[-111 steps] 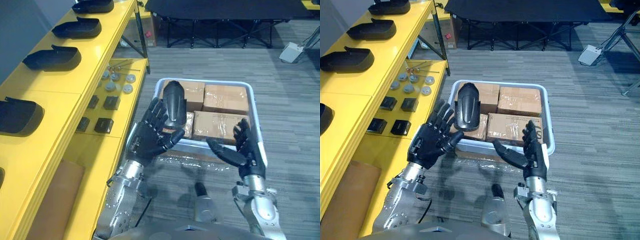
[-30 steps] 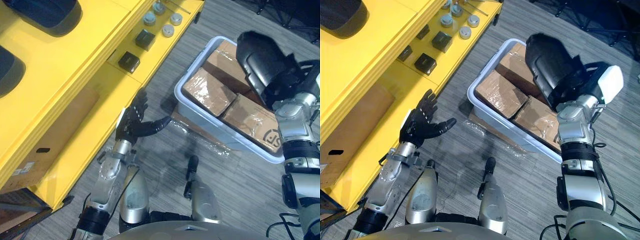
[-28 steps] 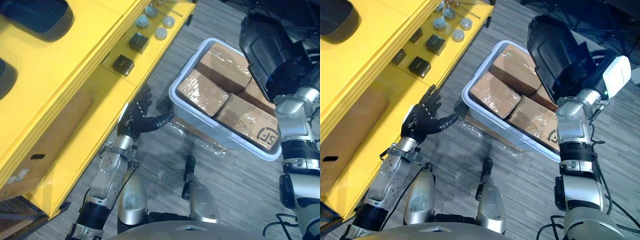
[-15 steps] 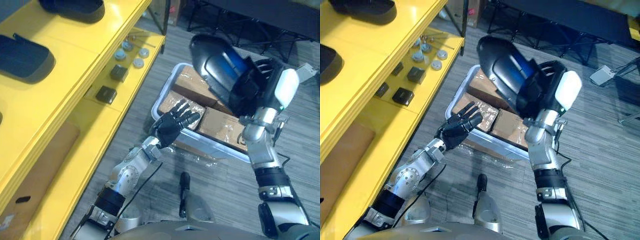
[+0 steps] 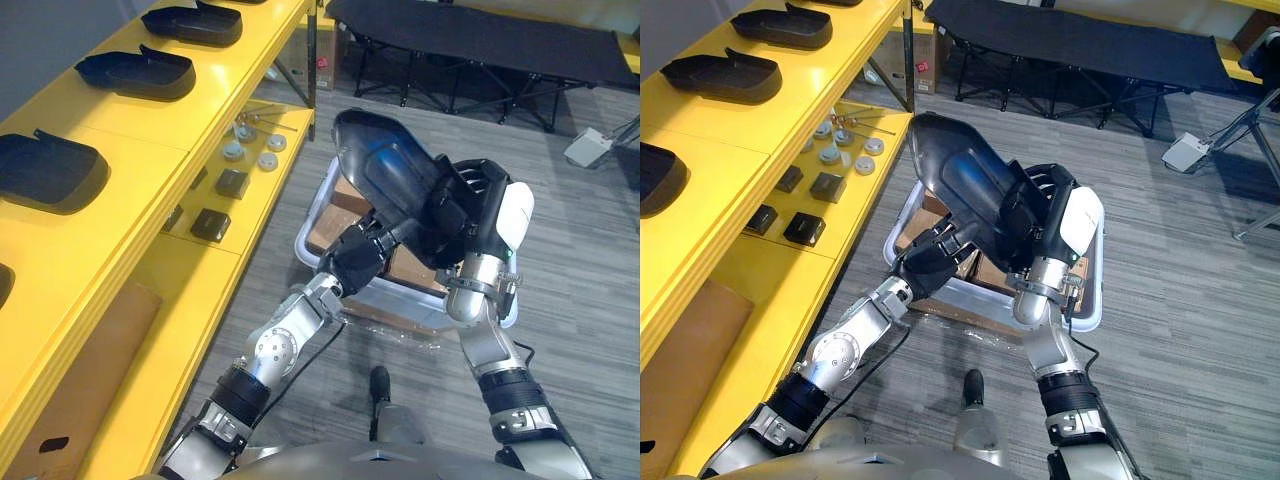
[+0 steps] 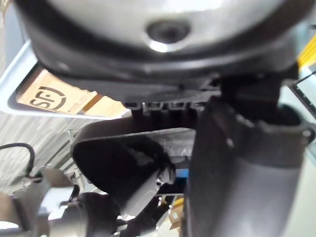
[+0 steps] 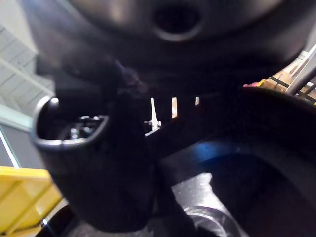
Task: Walk over and take three plastic housings, then place them on the shelf
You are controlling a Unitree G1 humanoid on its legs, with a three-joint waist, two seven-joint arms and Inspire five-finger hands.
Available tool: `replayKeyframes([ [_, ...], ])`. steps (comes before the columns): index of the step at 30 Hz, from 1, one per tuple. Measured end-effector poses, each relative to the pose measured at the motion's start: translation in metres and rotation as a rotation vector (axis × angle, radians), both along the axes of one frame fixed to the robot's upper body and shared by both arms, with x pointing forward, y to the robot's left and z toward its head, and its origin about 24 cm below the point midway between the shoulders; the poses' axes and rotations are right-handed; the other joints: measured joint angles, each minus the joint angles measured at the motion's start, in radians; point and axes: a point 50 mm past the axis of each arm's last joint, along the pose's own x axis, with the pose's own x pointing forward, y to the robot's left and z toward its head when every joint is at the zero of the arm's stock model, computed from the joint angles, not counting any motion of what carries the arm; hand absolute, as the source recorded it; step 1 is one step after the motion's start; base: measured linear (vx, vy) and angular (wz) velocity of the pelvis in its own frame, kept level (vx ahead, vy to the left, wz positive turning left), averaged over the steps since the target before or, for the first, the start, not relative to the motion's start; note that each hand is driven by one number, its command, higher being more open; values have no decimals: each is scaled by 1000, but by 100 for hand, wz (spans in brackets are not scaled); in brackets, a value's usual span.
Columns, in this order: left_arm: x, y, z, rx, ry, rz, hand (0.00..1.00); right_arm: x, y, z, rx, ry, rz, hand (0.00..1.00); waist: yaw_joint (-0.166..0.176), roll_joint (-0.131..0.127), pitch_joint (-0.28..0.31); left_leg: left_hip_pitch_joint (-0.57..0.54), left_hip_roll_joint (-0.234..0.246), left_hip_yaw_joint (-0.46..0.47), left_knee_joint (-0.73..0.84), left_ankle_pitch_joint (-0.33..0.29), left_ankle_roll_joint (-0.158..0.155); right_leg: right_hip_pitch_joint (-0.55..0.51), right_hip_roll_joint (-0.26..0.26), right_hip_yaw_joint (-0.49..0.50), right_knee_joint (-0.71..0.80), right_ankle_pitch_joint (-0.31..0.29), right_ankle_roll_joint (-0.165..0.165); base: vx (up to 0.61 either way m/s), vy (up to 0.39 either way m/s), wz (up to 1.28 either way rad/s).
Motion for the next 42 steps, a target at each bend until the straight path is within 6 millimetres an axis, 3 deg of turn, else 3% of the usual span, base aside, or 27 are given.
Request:
replayKeyframes([
  [7, -2, -3, -8, 78, 29, 13, 100, -7, 27, -7, 56, -14, 114, 0, -1, -5, -18, 20, -2, 2, -33, 19, -3, 6, -1, -3, -1, -1, -2, -17, 6, 0],
  [16, 0, -1, -11, 106, 72, 63, 100, -24, 38, -26, 162, 42, 141, 0, -4, -7, -31, 34, -6, 4, -62, 32, -3, 5, -3, -4, -1, -2, -2, 0, 0, 0],
  [17, 1, 0, -11, 100, 76, 85, 0, -27, 40, -28, 176, 49, 143, 0, -5, -8, -32, 36, -7, 5, -70, 36, -3, 4, -5, -4, -1, -2, -1, 0, 0, 0],
  [32, 7, 13, -18, 102, 144, 206, 0, -47, 55, -37, 261, 34, 181, 0, -34, -36, -55, 49, -17, 20, -90, 49, 1, -1, -12, 8, -1, 0, 2, -10, 5, -2],
  [42, 5, 9, -17, 128, 111, 192, 0, -51, 58, -40, 290, 30, 156, 0, -28, -43, -61, 50, -18, 19, -89, 49, 1, -2, -14, 6, -1, -1, 1, 0, 0, 0],
])
